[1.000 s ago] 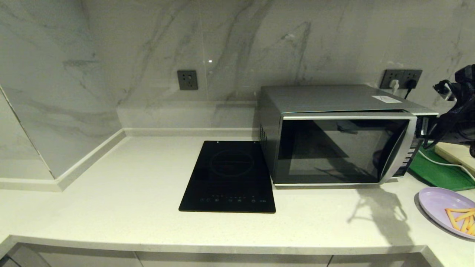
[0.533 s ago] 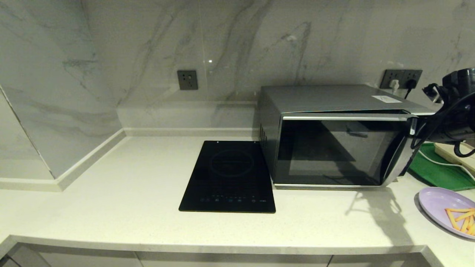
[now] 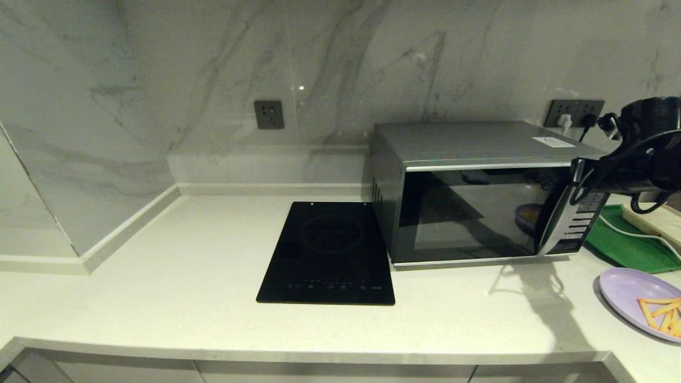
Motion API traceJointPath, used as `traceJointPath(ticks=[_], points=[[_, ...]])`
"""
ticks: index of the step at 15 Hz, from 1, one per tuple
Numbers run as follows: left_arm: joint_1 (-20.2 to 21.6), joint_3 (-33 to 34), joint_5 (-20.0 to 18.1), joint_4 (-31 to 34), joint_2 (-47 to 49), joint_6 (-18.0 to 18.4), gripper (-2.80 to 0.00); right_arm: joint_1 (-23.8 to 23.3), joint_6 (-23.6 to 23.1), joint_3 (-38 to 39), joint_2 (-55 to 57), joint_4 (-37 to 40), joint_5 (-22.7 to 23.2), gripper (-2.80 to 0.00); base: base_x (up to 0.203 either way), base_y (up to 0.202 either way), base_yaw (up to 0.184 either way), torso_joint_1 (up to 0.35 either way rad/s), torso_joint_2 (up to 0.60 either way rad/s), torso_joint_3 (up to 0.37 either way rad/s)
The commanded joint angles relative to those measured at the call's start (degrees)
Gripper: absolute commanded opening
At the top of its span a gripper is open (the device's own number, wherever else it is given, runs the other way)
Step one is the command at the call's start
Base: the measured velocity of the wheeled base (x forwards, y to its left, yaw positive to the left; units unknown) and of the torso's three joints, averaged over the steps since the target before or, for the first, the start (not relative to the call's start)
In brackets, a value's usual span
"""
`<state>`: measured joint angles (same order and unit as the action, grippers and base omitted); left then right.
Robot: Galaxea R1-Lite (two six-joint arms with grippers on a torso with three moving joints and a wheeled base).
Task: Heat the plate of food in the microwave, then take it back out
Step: Close the microwave oven
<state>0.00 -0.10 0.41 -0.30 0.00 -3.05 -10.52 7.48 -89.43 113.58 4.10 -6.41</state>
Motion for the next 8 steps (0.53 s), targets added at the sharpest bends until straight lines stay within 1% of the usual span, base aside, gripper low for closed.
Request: traceJointPath(ticks=[1,3,5,6,8], points=[[0.00,0.01,0.03,-0.05,0.00,-0.03,-2.80,0.06,2.45,-2.70,2.17,-0.06,-0.07,-2.80,0.000,0.000,0.000,0.000,0.00,0.000],[0.00,0.01,0.03,-0.05,0.00,-0.03,-2.80,0.06,2.66,-2.72,1.67,0.22,0.27,-2.80,0.000,0.000,0.000,0.000,0.00,0.000],[0.00,0.01,0.03,-0.05,0.00,-0.03,-2.80,0.00,2.67,-1.89,-1.44,1.39,3.40,-2.80,0.000,0.000,0.000,0.000,0.00,0.000],[0.00,0.01,0.11,-0.05,0.00,-0.03,-2.80,-0.02,2.65,-1.56,-3.61,3.81,5.49,-2.80,0.000,0.000,0.000,0.000,0.00,0.000],[0.00,0.01,0.03,-0.05,0.00,-0.03,-2.80,-0.02,2.58,-1.73,-8.46,12.88,11.48,-2.80,0.000,0.000,0.000,0.000,0.00,0.000]])
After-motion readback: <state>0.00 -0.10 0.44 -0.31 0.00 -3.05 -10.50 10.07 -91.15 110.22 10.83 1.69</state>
